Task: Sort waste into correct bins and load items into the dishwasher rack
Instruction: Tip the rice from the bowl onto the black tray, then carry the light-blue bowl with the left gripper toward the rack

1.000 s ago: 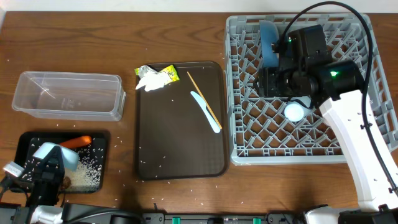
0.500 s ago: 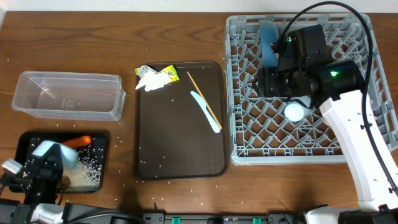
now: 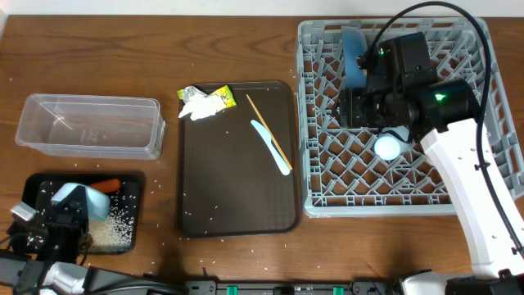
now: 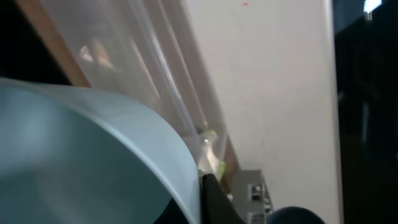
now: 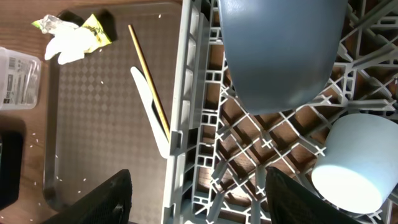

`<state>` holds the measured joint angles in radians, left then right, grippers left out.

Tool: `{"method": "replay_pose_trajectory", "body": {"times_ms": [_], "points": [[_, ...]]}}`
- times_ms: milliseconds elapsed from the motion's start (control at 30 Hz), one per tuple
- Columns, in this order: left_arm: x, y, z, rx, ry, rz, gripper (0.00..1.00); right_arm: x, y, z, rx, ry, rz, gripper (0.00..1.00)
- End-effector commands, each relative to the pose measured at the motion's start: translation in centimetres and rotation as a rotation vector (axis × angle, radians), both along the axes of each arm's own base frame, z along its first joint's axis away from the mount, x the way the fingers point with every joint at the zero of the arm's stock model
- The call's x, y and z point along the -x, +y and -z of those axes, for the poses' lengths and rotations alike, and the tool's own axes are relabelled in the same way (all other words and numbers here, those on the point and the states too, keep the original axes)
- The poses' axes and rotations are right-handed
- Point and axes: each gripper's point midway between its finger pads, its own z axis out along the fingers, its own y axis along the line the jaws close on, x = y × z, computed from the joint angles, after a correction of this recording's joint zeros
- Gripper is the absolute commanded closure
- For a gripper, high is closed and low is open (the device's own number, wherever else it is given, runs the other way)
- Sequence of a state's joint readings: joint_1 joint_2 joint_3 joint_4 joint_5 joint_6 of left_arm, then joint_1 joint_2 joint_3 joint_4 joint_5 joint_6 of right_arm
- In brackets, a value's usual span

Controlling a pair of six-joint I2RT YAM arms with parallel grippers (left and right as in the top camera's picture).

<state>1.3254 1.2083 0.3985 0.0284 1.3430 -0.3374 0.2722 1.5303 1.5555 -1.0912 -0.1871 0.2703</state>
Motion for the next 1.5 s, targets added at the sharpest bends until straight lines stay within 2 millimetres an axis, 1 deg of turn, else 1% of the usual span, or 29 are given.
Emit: {"method": "replay_pose_trajectory", "body": {"times_ms": [0, 67, 133, 200, 267, 333, 400, 467, 533, 600, 633, 667, 733, 800, 967, 1100, 1267, 1333, 1400, 1467], "points": [[-0.5, -0.9, -1.3, 0.046, -0.055, 0.054, 0.94, 0.2, -0.3, -0.8, -0.015, -0.017, 0.012, 0.34], [-1.0, -2.2, -3.0, 0.008, -0.137, 0.150, 0.94, 0.2, -0.3, -0.8, -0.015, -0.017, 0.012, 0.34], [-1.2, -2.9, -4.4, -0.023, -0.185, 0.209, 0.94, 0.1, -0.3, -0.9, -0.016, -0.021, 0.012, 0.34], [-1.4, -3.0, -5.7, -0.006, -0.190, 0.216, 0.94, 0.0, -0.3, -0.9, -0.017, -0.026, 0.012, 0.34], [-1.6, -3.0, -7.9, -0.068, -0.210, 0.230, 0.94, -0.1, -0.3, -0.9, -0.018, -0.027, 0.012, 0.34], [-1.9, -3.7, -11.2, -0.184, -0.247, 0.260, 0.94, -0.1, -0.3, -0.9, -0.018, -0.027, 0.012, 0.34], [-2.0, -5.5, -15.6, -0.356, -0.305, 0.314, 0.94, -0.1, -0.3, -1.0, -0.018, -0.029, 0.012, 0.34], [-1.9, -7.9, -19.4, -0.485, -0.361, 0.374, 0.94, -0.2, -0.2, -1.0, -0.020, -0.036, 0.012, 0.34], [-1.7, -10.3, -22.2, -0.559, -0.406, 0.432, 0.94, -0.4, -0.2, -1.2, -0.023, -0.044, 0.012, 0.34], [-1.6, -12.0, -23.9, -0.587, -0.435, 0.483, 0.94, -0.5, -0.1, -1.2, -0.024, -0.050, 0.012, 0.34], [-1.6, -12.6, -24.5, -0.590, -0.444, 0.502, 0.94, -0.5, -0.1, -1.2, -0.025, -0.051, 0.012, 0.34], [-1.7, -12.9, -24.9, -0.586, -0.449, 0.518, 0.94, -0.5, -0.1, -1.3, -0.026, -0.050, 0.012, 0.34], [-1.9, -13.0, -25.4, -0.560, -0.450, 0.524, 0.93, -0.4, 0.1, -1.3, -0.037, -0.046, 0.005, 0.34], [-2.2, -12.5, -25.7, -0.510, -0.440, 0.512, 0.94, -0.2, 0.4, -1.3, -0.054, -0.039, -0.006, 0.34], [-3.1, -11.0, -25.4, -0.349, -0.406, 0.470, 0.94, 0.0, 0.7, -1.3, -0.069, -0.030, -0.016, 0.34], [-4.2, -9.0, -25.4, -0.243, -0.414, 0.391, 0.94, 0.0, 0.7, -1.3, -0.069, -0.027, -0.016, 0.35], [-5.9, -5.1, -25.2, -0.086, -0.435, 0.220, 0.94, 0.3, 0.6, -1.1, -0.065, -0.013, -0.016, 0.34], [-6.7, -3.8, -25.0, -0.055, -0.445, 0.157, 0.94, 0.4, 0.6, -1.1, -0.064, -0.009, -0.016, 0.35], [-7.8, -3.0, -24.3, -0.029, -0.434, 0.116, 0.94, 0.4, 0.6, -1.0, -0.064, -0.007, -0.016, 0.35], [-9.1, -3.0, -23.5, -0.032, -0.409, 0.106, 0.94, 0.4, 0.6, -1.0, -0.063, -0.007, -0.015, 0.34]]}}
